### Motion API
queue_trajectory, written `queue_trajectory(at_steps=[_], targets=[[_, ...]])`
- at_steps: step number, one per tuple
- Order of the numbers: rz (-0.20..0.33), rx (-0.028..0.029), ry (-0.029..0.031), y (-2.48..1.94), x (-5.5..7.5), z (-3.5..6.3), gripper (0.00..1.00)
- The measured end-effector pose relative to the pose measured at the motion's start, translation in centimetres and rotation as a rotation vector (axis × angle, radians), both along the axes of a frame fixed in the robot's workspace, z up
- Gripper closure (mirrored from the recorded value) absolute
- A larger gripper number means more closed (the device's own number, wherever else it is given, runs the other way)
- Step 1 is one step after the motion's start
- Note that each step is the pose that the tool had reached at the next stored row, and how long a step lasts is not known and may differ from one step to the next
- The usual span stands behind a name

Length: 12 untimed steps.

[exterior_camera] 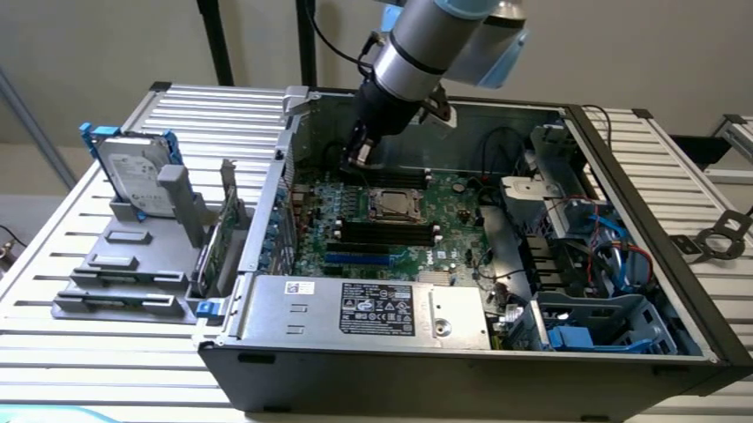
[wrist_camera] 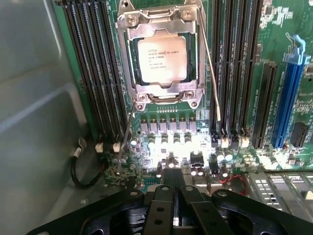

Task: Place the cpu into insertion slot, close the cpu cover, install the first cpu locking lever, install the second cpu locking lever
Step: 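Install the first cpu locking lever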

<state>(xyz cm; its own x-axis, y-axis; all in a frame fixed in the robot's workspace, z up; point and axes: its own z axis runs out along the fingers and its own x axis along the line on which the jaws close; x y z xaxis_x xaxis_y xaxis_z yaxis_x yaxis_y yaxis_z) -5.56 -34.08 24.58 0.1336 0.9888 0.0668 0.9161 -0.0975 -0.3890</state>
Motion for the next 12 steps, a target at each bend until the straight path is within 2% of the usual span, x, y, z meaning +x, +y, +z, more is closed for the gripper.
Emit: queue_trajectory(at_steps=[12], targets=[[-0.165, 0.0003, -0.0001, 0.0, -0.07, 0.22, 0.89]])
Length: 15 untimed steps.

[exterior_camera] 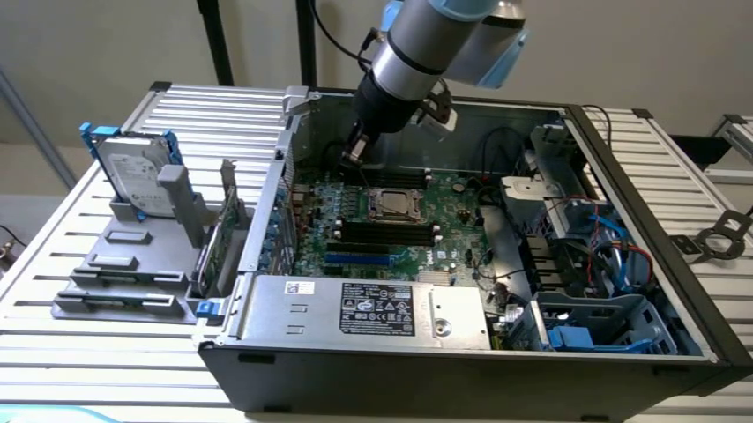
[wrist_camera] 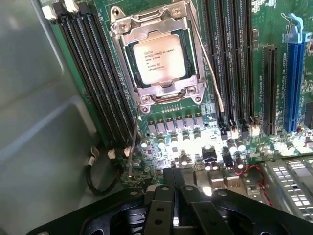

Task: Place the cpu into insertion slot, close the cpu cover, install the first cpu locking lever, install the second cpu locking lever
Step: 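Install the first cpu locking lever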

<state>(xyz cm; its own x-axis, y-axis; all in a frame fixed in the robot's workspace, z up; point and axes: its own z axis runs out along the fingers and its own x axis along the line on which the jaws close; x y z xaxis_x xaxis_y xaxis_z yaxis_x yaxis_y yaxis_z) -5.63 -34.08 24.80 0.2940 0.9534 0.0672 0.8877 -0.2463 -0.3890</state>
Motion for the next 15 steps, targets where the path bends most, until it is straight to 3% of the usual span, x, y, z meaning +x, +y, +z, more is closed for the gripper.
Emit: queue_trajectory(at_steps=[15], targets=[[-0.216, 0.0006, 0.0001, -0.04, -0.07, 0.07, 0.89]])
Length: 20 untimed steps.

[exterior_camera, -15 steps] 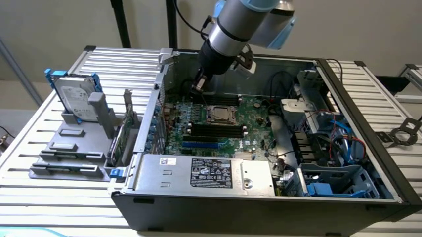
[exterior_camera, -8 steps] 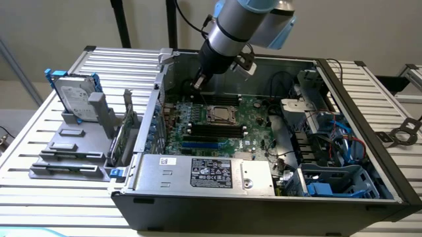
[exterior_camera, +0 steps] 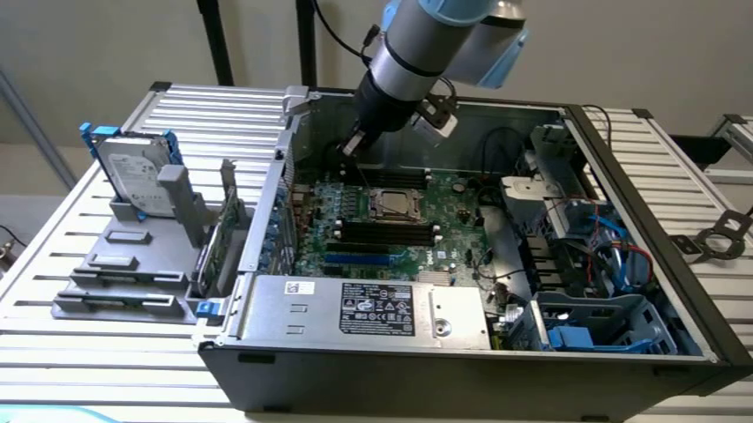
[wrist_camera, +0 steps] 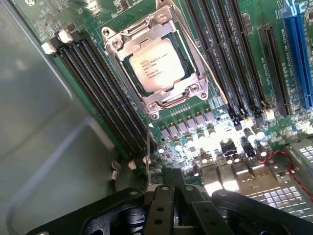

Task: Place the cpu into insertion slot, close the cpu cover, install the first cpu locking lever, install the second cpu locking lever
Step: 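Install the first cpu locking lever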

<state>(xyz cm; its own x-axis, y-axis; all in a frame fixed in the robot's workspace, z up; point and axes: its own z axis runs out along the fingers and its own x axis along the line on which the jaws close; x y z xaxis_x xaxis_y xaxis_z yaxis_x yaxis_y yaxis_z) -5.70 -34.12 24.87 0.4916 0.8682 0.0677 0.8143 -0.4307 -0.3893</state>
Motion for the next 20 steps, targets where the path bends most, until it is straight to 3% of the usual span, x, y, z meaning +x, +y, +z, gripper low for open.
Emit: queue_trajectory(at_steps=[9, 20], targets=[[-0.016, 0.0054, 0.0, -0.24, -1.9, -0.03, 0.89], [-0.166, 0.0394, -0.0005, -0.23, -1.9, -0.24, 0.89]])
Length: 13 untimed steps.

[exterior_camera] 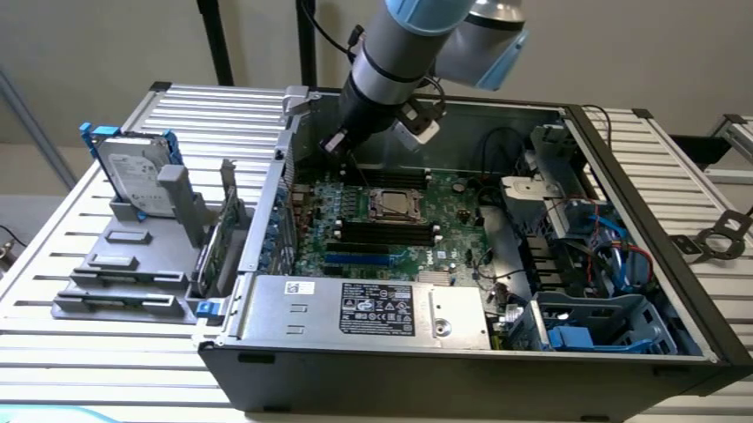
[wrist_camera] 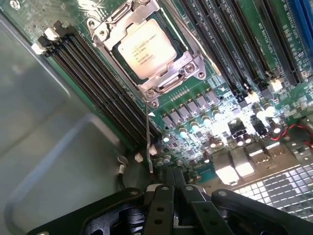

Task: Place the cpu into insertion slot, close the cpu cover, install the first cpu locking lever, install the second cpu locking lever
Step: 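Install the first cpu locking lever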

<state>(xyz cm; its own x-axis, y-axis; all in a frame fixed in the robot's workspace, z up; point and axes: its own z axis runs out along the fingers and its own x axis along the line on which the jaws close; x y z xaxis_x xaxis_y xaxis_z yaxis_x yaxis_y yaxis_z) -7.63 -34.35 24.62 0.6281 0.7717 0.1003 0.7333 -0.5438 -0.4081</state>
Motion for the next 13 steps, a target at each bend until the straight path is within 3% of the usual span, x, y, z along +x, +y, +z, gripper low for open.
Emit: queue_trajectory(at_steps=[4, 9, 13], targets=[[-0.058, 0.0093, 0.0001, 0.0, 0.0, -0.09, 0.89], [-0.134, 0.0165, -0.0001, 0.0, 0.0, -0.25, 0.89], [-0.173, 0.0181, -0.0003, 0.0, 0.07, -0.25, 0.89]])
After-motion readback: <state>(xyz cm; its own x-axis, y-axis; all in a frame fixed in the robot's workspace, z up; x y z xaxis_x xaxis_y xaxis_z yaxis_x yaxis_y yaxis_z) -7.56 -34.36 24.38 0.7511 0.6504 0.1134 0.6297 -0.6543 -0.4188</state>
